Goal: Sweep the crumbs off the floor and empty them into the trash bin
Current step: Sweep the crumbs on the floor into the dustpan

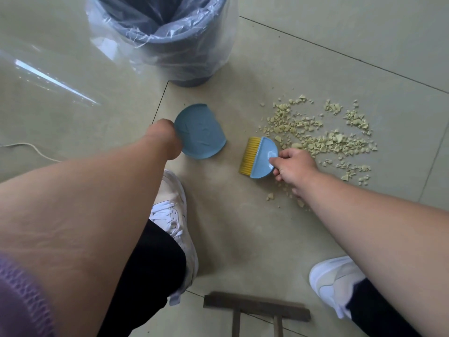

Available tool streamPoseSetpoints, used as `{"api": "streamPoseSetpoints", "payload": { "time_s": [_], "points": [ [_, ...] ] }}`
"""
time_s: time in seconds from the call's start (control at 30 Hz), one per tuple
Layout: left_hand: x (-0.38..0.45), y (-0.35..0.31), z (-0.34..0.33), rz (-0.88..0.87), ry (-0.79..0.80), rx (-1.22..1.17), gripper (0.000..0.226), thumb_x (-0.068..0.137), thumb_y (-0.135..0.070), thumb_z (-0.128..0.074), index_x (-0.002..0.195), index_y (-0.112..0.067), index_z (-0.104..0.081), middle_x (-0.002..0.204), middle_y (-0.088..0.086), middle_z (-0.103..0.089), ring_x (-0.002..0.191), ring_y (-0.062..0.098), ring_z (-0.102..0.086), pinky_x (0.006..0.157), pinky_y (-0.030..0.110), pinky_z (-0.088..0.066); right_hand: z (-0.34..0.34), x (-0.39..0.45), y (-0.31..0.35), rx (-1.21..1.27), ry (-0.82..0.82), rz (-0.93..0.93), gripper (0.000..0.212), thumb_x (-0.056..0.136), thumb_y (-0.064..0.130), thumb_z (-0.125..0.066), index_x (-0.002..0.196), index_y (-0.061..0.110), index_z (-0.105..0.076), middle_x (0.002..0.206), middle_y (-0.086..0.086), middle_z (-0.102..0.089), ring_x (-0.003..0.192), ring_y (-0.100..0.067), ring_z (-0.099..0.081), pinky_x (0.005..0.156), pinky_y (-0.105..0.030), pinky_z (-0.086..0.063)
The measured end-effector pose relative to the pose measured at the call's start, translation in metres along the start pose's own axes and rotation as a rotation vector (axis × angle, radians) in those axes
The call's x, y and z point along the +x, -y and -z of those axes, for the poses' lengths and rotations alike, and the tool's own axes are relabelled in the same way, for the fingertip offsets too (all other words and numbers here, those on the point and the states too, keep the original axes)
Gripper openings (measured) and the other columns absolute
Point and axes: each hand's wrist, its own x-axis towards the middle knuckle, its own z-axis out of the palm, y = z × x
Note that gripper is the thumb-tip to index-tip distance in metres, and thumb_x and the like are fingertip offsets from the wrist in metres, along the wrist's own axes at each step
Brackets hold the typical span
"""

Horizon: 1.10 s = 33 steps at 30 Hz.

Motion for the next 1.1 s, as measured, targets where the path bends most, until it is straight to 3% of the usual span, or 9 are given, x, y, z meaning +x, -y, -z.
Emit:
{"api": "streamPoseSetpoints", "payload": {
  "time_s": [0.17, 0.23, 0.33, 0.5, 0.6, 0.7, 0.8, 0.97, 1.1],
  "points": [
    [0.004, -0.005, 0.000, -0.046, 0.055, 0.016, 0.018, 0.088, -0.002, -0.065, 0.104, -0.004, -0.074, 0.095, 0.017, -0.079, 0.085, 0.035, -0.078, 0.081, 0.044, -0.066, 0.030, 0.010, -0.005, -0.011, -0.075, 0.001, 0.002, 0.092, 0.013, -0.073, 0.094, 0.014, -0.072, 0.065, -0.006, -0.069, 0.046, -0.014, -0.056, 0.054, -0.029, -0.052],
    [-0.001, -0.010, -0.003, -0.071, 0.114, 0.035, 0.021, 0.088, 0.001, -0.065, 0.105, -0.004, -0.075, 0.092, 0.018, -0.081, 0.074, 0.031, -0.076, 0.069, 0.038, -0.064, 0.037, 0.013, -0.008, 0.008, -0.095, -0.005, 0.003, 0.092, 0.012, -0.073, 0.094, 0.014, -0.073, 0.068, -0.009, -0.071, 0.048, -0.015, -0.057, 0.058, -0.032, -0.054],
    [-0.009, -0.015, -0.011, -0.089, 0.192, 0.040, 0.031, 0.089, 0.003, -0.062, 0.115, -0.008, -0.074, 0.086, 0.017, -0.081, 0.052, 0.024, -0.061, 0.045, 0.021, -0.044, 0.040, 0.016, -0.012, 0.069, -0.104, -0.018, 0.005, 0.090, 0.009, -0.074, 0.091, 0.013, -0.074, 0.071, -0.014, -0.070, 0.049, -0.016, -0.057, 0.056, -0.031, -0.052],
    [-0.017, -0.020, -0.017, -0.102, 0.283, -0.070, 0.029, 0.090, 0.004, -0.056, 0.113, -0.006, -0.072, 0.070, 0.014, -0.076, 0.037, 0.014, -0.059, 0.037, 0.018, -0.040, 0.042, 0.007, -0.016, 0.143, 0.016, -0.045, 0.011, 0.085, 0.002, -0.078, 0.092, 0.009, -0.074, 0.070, -0.012, -0.068, 0.055, -0.017, -0.057, 0.048, -0.027, -0.048],
    [-0.022, -0.019, -0.018, -0.064, 0.435, -0.024, 0.027, 0.086, 0.003, -0.055, 0.105, -0.001, -0.074, 0.071, 0.016, -0.078, 0.043, 0.022, -0.059, 0.041, 0.022, -0.042, 0.038, -0.005, -0.019, 0.086, 0.145, -0.072, 0.013, 0.084, -0.002, -0.076, 0.095, 0.003, -0.072, 0.067, -0.012, -0.065, 0.048, -0.015, -0.053, 0.041, -0.024, -0.044],
    [-0.023, -0.017, -0.026, -0.014, 0.621, -0.020, 0.033, 0.084, 0.008, -0.054, 0.114, 0.004, -0.069, 0.078, 0.021, -0.079, 0.062, 0.030, -0.056, 0.051, 0.029, -0.037, 0.037, -0.016, -0.024, -0.018, 0.240, -0.086, 0.012, 0.084, -0.005, -0.075, 0.094, 0.000, -0.071, 0.057, -0.009, -0.061, 0.040, -0.012, -0.049, 0.037, -0.022, -0.040],
    [-0.029, -0.020, -0.036, -0.025, 0.730, -0.001, 0.034, 0.085, 0.014, -0.059, 0.117, 0.005, -0.068, 0.081, 0.023, -0.077, 0.063, 0.031, -0.059, 0.051, 0.028, -0.040, 0.038, -0.019, -0.034, -0.141, 0.303, -0.080, 0.010, 0.082, -0.004, -0.075, 0.089, 0.001, -0.071, 0.054, -0.006, -0.059, 0.036, -0.010, -0.047, 0.036, -0.020, -0.038],
    [-0.025, -0.027, -0.060, -0.127, 0.710, 0.360, 0.033, 0.062, 0.000, -0.060, 0.086, -0.003, -0.083, 0.083, 0.012, -0.083, 0.073, 0.031, -0.080, 0.077, 0.042, -0.066, 0.041, -0.014, -0.051, -0.166, 0.277, -0.087, 0.012, 0.080, -0.005, -0.075, 0.090, 0.002, -0.071, 0.060, -0.012, -0.059, 0.038, -0.012, -0.047, 0.037, -0.021, -0.040],
    [-0.030, -0.034, -0.075, -0.223, 0.672, 0.482, 0.032, 0.064, -0.007, -0.059, 0.082, -0.010, -0.085, 0.075, -0.008, -0.082, 0.081, 0.019, -0.082, 0.090, 0.042, -0.066, 0.052, -0.005, -0.058, -0.180, 0.245, -0.081, 0.010, 0.080, -0.001, -0.076, 0.087, 0.004, -0.073, 0.057, -0.011, -0.059, 0.037, -0.015, -0.046, 0.037, -0.020, -0.038]
  ]
}}
